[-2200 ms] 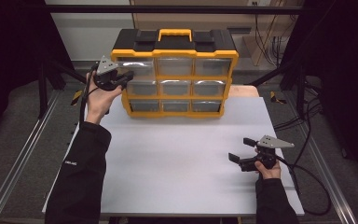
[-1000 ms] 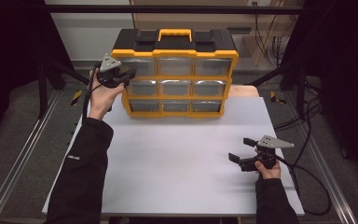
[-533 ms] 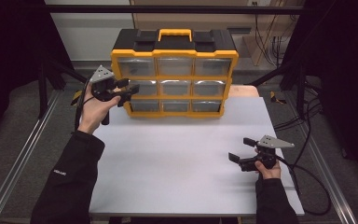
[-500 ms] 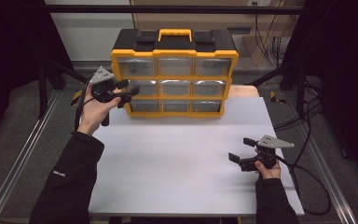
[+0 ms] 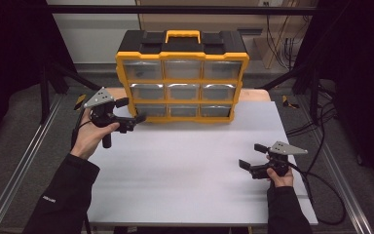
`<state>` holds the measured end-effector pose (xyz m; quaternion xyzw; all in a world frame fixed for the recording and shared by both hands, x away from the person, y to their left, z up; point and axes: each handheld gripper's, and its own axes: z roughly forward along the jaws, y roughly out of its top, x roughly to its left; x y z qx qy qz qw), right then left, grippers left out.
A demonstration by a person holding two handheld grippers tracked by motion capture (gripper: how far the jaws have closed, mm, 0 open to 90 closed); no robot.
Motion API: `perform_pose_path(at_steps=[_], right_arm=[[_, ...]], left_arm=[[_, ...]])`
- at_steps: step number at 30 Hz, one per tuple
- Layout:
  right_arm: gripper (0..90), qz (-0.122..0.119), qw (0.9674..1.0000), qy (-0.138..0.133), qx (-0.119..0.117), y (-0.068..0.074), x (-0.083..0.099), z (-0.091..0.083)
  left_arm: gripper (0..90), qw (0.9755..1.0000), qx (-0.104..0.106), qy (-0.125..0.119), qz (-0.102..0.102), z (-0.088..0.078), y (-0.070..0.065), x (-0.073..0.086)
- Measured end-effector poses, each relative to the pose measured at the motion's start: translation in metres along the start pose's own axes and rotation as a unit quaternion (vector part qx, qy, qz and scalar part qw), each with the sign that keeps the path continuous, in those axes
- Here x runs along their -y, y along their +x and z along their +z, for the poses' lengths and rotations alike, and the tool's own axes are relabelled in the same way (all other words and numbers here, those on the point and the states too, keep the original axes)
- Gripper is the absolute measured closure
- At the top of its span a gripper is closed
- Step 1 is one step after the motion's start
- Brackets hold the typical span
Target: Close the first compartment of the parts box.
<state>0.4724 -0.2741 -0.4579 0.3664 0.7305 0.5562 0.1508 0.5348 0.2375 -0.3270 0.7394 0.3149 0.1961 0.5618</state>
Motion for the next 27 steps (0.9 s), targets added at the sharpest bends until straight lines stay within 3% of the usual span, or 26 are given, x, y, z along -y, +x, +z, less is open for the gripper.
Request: perform_pose_path(at_steps=[7,19,27], right_arm=[[0.5,-0.001,1.0000,0.002,0.000,0.000,0.001,0.001],[0.5,-0.001,1.0000,0.009,0.000,0.001,0.002,0.003],[0.5,-0.004,0.9999,0.017,0.000,0.001,0.003,0.005]], left_arm=[[3.2,0.9999,0.007,-0.011,-0.010,-0.011,0.000,0.023],[2.5,0.9999,0.009,0.010,-0.006,-0.011,-0.002,0.071],[1.8,0.9996,0.011,0.022,-0.015,-0.014,0.000,0.100]])
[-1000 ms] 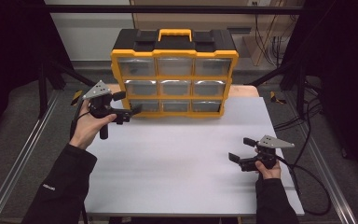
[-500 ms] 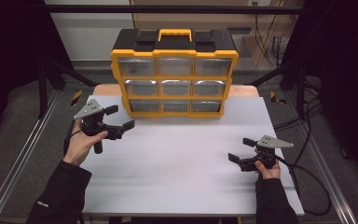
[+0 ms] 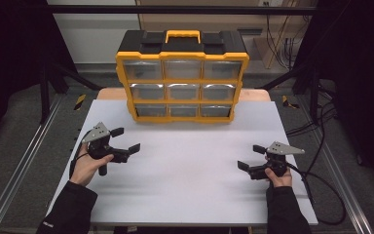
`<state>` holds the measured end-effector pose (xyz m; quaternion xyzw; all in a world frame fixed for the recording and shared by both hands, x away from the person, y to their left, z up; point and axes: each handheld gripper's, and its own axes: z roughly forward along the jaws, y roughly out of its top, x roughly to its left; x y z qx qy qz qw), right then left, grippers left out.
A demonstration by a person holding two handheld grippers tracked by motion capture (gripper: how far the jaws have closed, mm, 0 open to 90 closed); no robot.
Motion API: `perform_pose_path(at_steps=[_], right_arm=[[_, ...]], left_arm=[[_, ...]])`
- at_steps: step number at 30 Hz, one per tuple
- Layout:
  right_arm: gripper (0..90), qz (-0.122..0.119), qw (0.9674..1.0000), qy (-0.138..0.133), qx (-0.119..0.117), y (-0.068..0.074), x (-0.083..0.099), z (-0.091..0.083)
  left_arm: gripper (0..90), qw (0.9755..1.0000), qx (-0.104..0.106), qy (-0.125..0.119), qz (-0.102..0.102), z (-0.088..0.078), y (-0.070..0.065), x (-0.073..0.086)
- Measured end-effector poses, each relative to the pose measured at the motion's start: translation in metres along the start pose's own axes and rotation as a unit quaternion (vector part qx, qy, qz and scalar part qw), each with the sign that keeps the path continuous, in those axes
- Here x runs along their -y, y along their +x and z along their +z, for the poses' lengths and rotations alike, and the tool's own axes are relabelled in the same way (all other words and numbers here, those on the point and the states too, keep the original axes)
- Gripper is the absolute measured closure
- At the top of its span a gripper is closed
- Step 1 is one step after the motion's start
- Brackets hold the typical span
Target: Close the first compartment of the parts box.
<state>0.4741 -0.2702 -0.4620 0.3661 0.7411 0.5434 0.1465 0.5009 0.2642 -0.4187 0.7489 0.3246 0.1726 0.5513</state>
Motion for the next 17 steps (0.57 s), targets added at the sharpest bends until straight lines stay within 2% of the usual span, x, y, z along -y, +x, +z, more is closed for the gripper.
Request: perform_pose_path(at_steps=[6,8,14,17], right_arm=[[0.5,-0.002,1.0000,0.005,0.002,0.000,0.001,0.001],[0.5,-0.002,1.0000,0.005,0.002,0.000,0.001,0.001],[0.5,-0.003,1.0000,0.007,0.003,0.000,0.001,0.001],[0.5,-0.003,1.0000,0.007,0.002,0.000,0.001,0.001]], left_arm=[[1.7,0.9999,-0.006,0.010,-0.009,-0.004,0.001,0.017],[1.7,0.9999,-0.006,0.005,-0.014,-0.006,0.001,0.021],[1.3,0.9998,-0.016,0.014,-0.006,-0.010,0.006,0.030],[1.4,0.9997,-0.013,0.007,-0.019,-0.012,0.007,0.034]])
